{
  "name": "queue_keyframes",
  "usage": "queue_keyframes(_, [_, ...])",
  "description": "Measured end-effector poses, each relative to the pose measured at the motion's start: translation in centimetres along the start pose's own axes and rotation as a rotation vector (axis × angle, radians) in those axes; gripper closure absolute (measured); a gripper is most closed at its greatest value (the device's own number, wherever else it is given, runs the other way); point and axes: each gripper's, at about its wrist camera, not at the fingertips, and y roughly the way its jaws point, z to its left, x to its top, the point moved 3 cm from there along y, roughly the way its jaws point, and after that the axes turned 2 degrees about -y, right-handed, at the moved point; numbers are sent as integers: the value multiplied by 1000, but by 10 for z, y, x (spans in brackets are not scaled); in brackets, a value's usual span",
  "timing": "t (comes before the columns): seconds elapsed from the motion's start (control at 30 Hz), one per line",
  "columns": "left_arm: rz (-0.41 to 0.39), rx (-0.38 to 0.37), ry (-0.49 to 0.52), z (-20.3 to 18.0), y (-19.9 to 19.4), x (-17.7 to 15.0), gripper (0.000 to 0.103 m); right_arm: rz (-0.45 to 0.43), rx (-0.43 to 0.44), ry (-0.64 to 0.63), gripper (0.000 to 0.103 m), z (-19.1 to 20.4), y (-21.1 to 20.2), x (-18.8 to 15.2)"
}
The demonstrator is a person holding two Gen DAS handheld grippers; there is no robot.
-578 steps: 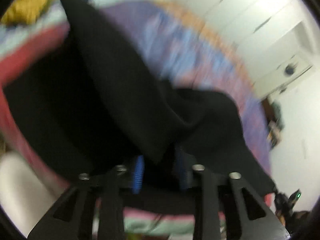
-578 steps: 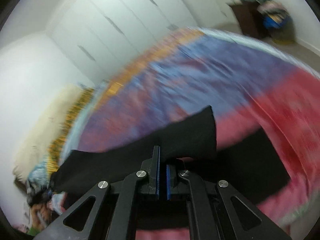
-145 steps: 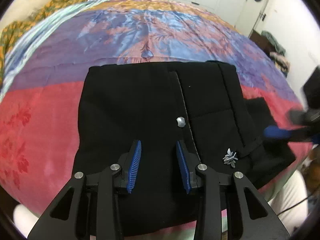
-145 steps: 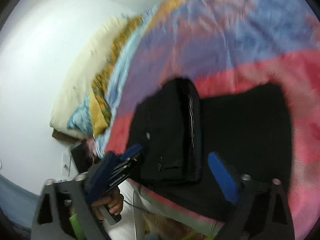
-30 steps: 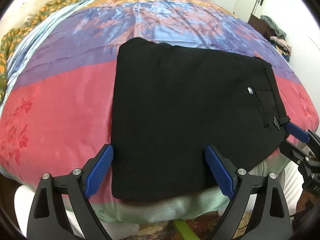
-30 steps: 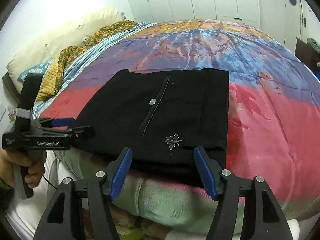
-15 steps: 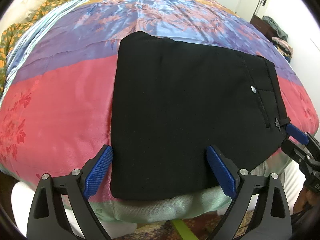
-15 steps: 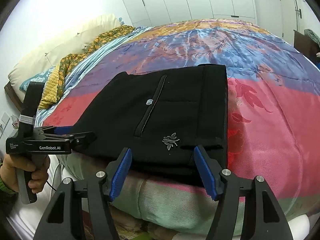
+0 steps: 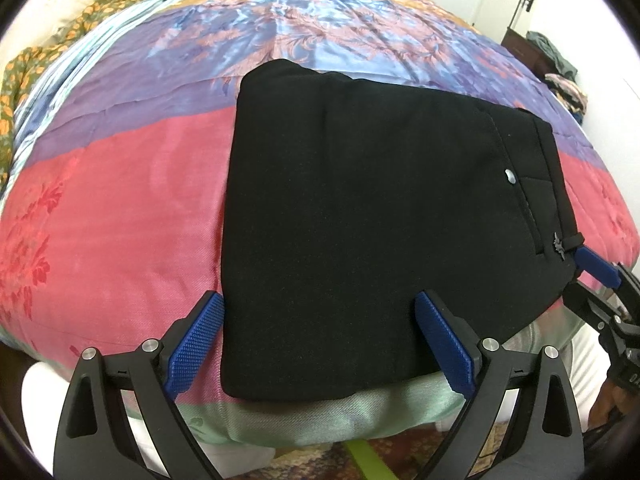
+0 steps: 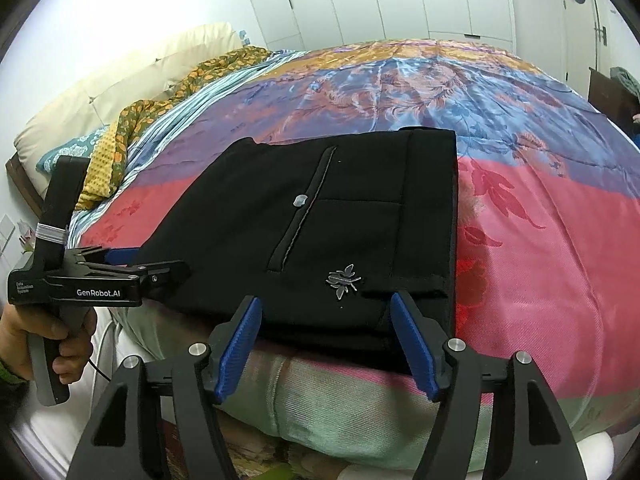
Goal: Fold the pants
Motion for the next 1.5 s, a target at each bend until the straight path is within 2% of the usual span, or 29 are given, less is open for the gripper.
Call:
queue_keyframes(0.37, [-1, 2, 1, -1, 0, 0, 5, 7, -23, -47, 25, 9, 4, -1])
queue_keyframes(1.3, [15, 0, -6, 3, 6, 0, 4, -2, 1, -21, 25, 8, 2, -3])
queue_keyframes(1.5, [30, -6, -14, 4, 9, 1, 1, -2, 2, -13, 25, 7, 2, -3])
